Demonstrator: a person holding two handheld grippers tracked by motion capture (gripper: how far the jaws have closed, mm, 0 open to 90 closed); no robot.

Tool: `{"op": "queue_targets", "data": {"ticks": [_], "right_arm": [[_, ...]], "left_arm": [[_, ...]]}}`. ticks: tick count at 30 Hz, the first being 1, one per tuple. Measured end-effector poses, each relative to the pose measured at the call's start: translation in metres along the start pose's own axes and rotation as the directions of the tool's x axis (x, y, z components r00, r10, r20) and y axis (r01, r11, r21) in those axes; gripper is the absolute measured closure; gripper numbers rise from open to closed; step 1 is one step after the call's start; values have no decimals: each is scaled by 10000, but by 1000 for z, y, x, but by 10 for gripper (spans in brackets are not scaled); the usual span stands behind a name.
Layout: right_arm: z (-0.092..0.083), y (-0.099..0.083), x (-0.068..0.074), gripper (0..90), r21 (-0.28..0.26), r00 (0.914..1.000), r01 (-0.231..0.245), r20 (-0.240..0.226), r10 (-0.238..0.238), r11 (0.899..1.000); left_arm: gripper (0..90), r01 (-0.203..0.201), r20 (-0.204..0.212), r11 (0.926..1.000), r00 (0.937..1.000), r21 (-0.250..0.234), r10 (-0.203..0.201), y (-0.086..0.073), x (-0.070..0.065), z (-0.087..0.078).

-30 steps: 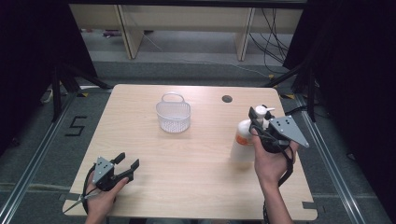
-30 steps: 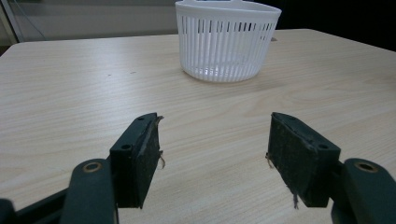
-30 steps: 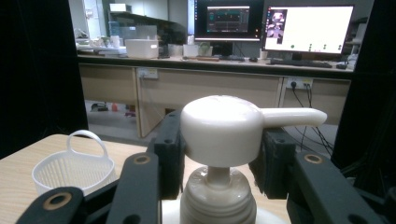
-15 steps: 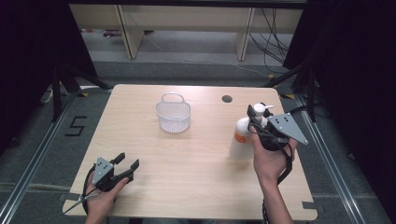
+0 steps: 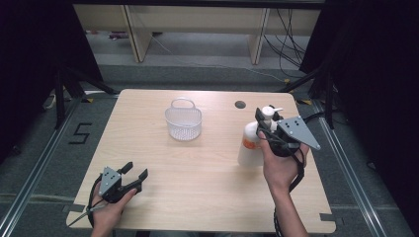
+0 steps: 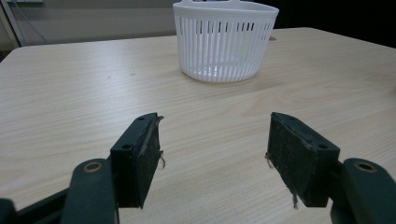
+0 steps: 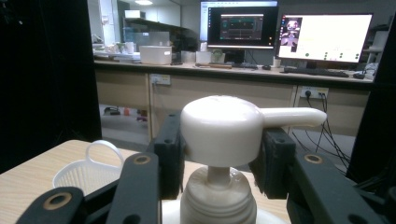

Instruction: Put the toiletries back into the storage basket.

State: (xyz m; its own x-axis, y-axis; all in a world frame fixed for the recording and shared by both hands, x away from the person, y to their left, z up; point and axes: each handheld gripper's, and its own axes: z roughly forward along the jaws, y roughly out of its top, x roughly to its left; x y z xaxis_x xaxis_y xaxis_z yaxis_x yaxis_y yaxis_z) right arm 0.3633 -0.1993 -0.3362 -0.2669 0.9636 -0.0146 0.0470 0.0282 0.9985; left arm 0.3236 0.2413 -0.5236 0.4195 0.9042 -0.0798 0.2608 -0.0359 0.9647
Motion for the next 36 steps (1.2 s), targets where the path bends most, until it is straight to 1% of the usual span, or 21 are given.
{"op": "queue_targets", "data": {"ticks": [3,4,6,8,9,11,12,13,14,19,23,24,25,26,27,29,31,33,34,35,36], "right_arm": [[2,1,1,598,-19,10000,29,-15,-29,10000],[3,1,1,598,-134,9999,108,-2,-108,9999],[3,2,3,598,-75,10000,-60,-24,60,10000],[4,3,3,598,-51,10000,-7,-92,6,10000],[6,4,3,598,-144,9998,138,-116,-140,9998],[8,5,6,598,-105,9999,-48,-145,46,9999],[8,6,6,598,-170,9999,51,-139,-53,9998],[9,6,8,598,-138,9998,-20,-207,17,9999],[10,7,8,598,-154,9998,86,-166,-89,9998],[14,9,11,598,-199,9995,-13,-317,7,9998],[19,12,17,598,-76,9992,42,-406,-45,10000],[21,12,17,598,-220,9992,160,-373,-168,9996],[22,13,20,598,-119,9988,16,-486,-22,9999],[23,14,21,598,-172,9988,139,-465,-147,9998],[24,14,24,598,-127,9987,-11,-512,4,9999],[27,16,26,598,-235,9985,127,-534,-139,9996],[29,17,30,598,-186,9978,-70,-666,57,9998],[30,17,30,598,-178,9978,10,-668,-22,9998],[33,18,33,598,-307,9977,103,-672,-124,9995],[33,18,35,598,-199,9969,-49,-784,33,9998],[34,18,36,598,-240,9972,109,-739,-127,9997]], "left_arm": [[339,27,-3,10000,10000,-9,-27,0,0,0],[339,28,-2,10000,10000,-2,-28,0,0,0],[339,23,-6,10000,10000,10,-23,0,0,0],[339,21,-2,10000,10000,8,-21,0,0,0],[339,16,-5,10000,10000,14,-16,0,0,0],[339,16,1,10000,10000,2,-16,0,0,0],[339,16,-1,10000,10000,4,-16,0,0,0],[339,25,1,10000,10000,-4,-25,0,0,0],[339,39,3,10000,10000,-15,-39,0,0,0],[339,29,37,10000,10000,-45,-29,0,0,0],[339,45,45,10000,10000,-59,-45,0,0,0],[339,45,45,10000,10000,-59,-45,0,0,0],[339,27,47,10000,10000,-49,-27,0,0,0],[339,22,44,10000,10000,-38,-22,0,0,0],[339,22,44,10000,10000,-38,-22,0,0,0],[339,23,62,10000,10000,-39,-23,0,0,0],[339,53,40,10000,10000,13,-53,0,0,-1],[338,74,38,10000,10000,11,-74,0,0,-1],[338,75,47,10000,10000,23,-75,0,0,-1],[338,67,53,10000,10000,14,-67,0,0,-1],[338,56,56,10000,10000,16,-56,0,0,-1]]}}
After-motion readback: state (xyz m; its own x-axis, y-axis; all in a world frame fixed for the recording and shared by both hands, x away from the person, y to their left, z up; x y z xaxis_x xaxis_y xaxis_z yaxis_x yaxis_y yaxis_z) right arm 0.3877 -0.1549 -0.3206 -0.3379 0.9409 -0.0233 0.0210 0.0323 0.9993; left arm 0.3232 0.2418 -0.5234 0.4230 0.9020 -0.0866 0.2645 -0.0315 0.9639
